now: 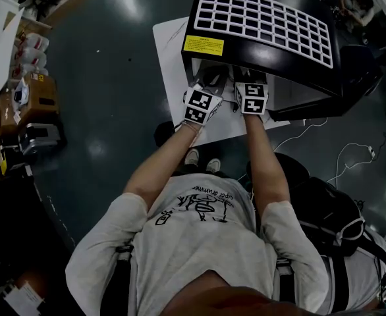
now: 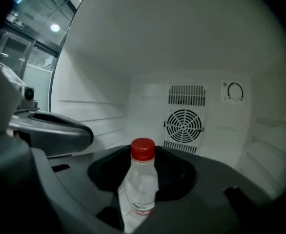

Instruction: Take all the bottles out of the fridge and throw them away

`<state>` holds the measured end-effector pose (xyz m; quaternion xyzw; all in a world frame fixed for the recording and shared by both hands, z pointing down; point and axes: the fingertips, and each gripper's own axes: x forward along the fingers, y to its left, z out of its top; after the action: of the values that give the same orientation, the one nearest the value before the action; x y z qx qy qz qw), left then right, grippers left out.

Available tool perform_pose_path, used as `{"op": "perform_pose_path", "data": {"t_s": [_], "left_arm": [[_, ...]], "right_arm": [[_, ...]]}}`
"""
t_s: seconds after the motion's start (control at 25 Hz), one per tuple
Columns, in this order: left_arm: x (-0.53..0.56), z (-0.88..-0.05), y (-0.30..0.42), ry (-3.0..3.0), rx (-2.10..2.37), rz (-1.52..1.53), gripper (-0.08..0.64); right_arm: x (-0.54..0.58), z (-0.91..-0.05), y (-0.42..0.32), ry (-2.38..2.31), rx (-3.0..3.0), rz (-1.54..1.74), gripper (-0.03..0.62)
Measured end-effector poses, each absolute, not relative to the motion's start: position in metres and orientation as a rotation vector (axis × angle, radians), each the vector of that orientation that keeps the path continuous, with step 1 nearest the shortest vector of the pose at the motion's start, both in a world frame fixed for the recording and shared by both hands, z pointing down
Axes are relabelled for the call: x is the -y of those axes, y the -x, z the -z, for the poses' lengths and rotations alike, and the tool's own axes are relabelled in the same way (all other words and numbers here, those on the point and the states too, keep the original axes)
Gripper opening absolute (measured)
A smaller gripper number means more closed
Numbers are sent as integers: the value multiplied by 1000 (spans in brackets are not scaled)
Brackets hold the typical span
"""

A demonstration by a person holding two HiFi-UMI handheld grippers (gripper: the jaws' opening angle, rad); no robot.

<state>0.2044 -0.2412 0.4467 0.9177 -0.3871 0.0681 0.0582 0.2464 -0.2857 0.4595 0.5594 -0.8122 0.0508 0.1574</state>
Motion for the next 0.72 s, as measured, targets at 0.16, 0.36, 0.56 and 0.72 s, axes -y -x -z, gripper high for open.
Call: {"op": "perform_pose_path", "data": {"t_s": [0.16, 0.36, 0.56, 0.72], "left_arm": [[237, -443, -203, -2793, 1169, -198, 8], [229, -436, -202, -2818, 1155, -191, 8], [218, -428, -205, -2854, 1120, -193, 8], [208, -425, -204, -2847, 1097, -183, 8]], "right_arm": [[278, -452, -249, -1590, 2339, -136, 153], [264, -445, -251, -1570, 2354, -147, 153], [249, -435, -252, -1559, 2375, -159, 153], [235, -427, -253, -1544, 2386, -156, 153]]}}
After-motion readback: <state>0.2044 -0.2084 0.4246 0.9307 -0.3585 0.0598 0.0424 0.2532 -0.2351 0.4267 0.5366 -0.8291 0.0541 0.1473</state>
